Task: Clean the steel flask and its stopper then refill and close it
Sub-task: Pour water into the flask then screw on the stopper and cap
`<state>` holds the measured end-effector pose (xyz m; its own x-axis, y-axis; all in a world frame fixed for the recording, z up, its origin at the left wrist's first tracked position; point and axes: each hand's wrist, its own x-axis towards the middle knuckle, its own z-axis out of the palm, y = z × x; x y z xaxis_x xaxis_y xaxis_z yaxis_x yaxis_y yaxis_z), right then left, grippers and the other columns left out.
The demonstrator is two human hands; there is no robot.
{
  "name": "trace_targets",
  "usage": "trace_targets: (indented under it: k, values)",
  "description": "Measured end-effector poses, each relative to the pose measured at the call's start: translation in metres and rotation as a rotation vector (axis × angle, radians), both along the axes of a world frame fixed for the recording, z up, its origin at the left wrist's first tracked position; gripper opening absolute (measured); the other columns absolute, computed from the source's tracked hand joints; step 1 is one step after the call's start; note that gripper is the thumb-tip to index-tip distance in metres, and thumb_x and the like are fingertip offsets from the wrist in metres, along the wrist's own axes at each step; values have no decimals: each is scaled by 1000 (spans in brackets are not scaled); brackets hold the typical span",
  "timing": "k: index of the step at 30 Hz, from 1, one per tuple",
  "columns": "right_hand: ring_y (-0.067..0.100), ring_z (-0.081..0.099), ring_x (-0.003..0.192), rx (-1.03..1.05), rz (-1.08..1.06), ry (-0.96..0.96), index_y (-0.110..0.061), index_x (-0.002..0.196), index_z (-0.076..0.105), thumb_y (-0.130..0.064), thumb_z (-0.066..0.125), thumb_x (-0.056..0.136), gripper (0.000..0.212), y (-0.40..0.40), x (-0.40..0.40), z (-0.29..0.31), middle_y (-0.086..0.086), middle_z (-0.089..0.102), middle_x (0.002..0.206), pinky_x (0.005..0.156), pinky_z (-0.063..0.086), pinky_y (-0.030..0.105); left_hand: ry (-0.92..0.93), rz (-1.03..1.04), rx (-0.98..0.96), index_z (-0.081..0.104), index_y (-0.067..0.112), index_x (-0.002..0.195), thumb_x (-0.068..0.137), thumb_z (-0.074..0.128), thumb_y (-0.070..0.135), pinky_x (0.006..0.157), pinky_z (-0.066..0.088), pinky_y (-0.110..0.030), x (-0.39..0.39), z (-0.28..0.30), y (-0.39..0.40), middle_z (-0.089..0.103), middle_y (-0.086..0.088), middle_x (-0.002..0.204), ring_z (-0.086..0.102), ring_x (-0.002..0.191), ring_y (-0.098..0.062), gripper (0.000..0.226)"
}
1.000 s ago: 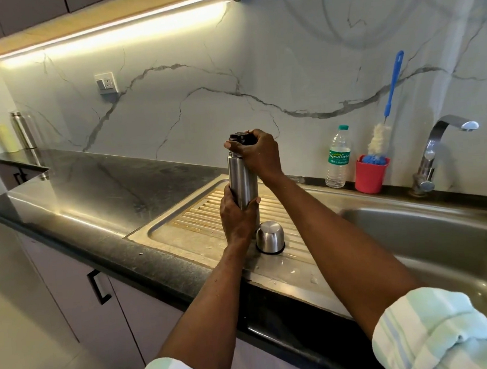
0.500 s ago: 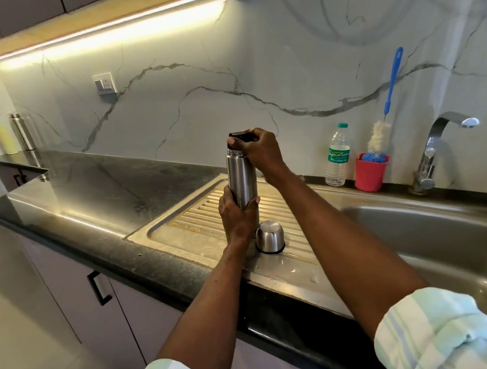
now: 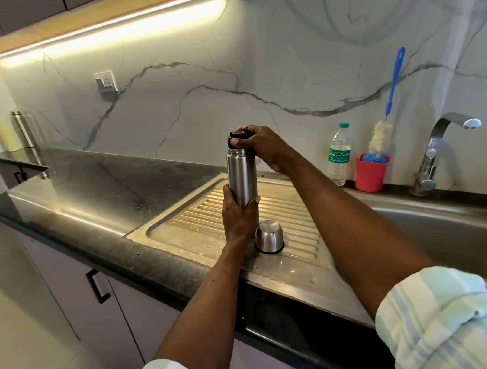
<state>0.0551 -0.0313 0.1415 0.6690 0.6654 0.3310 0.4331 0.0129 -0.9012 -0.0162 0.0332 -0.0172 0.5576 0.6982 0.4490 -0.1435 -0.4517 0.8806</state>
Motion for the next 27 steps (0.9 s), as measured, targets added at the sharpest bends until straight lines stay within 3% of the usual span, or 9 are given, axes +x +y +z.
trace_targets:
  k: [2, 4, 8, 12, 15, 20, 23, 25, 27]
  values:
    - [15, 63, 97, 49, -78, -1, -9, 114, 63, -21, 74, 84, 34, 3, -7, -5, 4, 67, 107, 78, 50, 23, 4, 6, 10, 31, 13, 150, 86, 74, 29, 90, 51, -33, 0, -1, -1, 56, -11, 132, 60, 112, -24, 79]
    - [16, 63, 93, 97, -165, -41, -11, 107, 63, -22, 76, 83, 30, 9, -16, -11, 4, 67, 103, 82, 51, 28, 6, 19, 23, 32, 13, 149, 86, 74, 30, 91, 52, -36, 0, 0, -2, 57, -12, 130, 60, 112, -27, 78]
    - [19, 64, 96, 114, -378, -225, -8, 109, 65, -32, 77, 82, 38, 20, -30, -21, 6, 70, 106, 80, 49, 27, 4, 37, 40, 32, 11, 149, 86, 74, 29, 94, 52, -41, -1, -1, -2, 57, -13, 131, 59, 113, -28, 78]
    - [23, 65, 97, 110, -536, -270, -10, 108, 64, -38, 75, 81, 40, 30, -39, -24, 6, 71, 105, 76, 46, 26, 16, 21, 36, 36, 10, 147, 87, 73, 28, 96, 52, -42, -2, 1, -2, 59, -12, 131, 61, 113, -29, 73]
    - [24, 65, 98, 103, -581, -281, -10, 109, 62, -40, 73, 83, 42, 31, -40, -24, 6, 71, 107, 73, 41, 24, 17, -7, 22, 37, 10, 146, 88, 71, 26, 91, 49, -31, -3, 2, -2, 59, -10, 130, 61, 112, -26, 69]
    - [24, 65, 94, 120, -502, -322, -8, 108, 57, -42, 72, 85, 43, 24, -37, -31, 7, 68, 104, 72, 50, 28, -8, -64, 9, 41, 15, 142, 86, 74, 28, 83, 51, -28, -3, -1, 2, 61, -3, 122, 63, 106, -23, 66]
    - [22, 63, 103, 119, -409, -261, -9, 117, 57, -43, 67, 89, 44, 10, -37, -32, 5, 66, 110, 72, 44, 19, -17, -91, -21, 42, 19, 141, 85, 75, 35, 86, 56, -35, -6, -2, 3, 63, -5, 122, 65, 105, -22, 67]
    - [22, 59, 115, 135, -423, -121, -10, 129, 53, -48, 62, 91, 55, -2, -38, -38, 7, 62, 125, 87, 45, 25, -7, -90, -34, 43, 20, 142, 84, 76, 36, 88, 56, -35, -10, -1, 3, 64, -4, 123, 65, 105, -20, 69]
    - [20, 60, 102, 145, -466, -19, -13, 116, 58, -47, 62, 91, 43, -15, -37, -54, 7, 64, 113, 90, 47, 33, -2, -98, -38, 43, 22, 143, 84, 76, 38, 85, 53, -29, -15, 0, 1, 64, -2, 123, 64, 104, -17, 69]
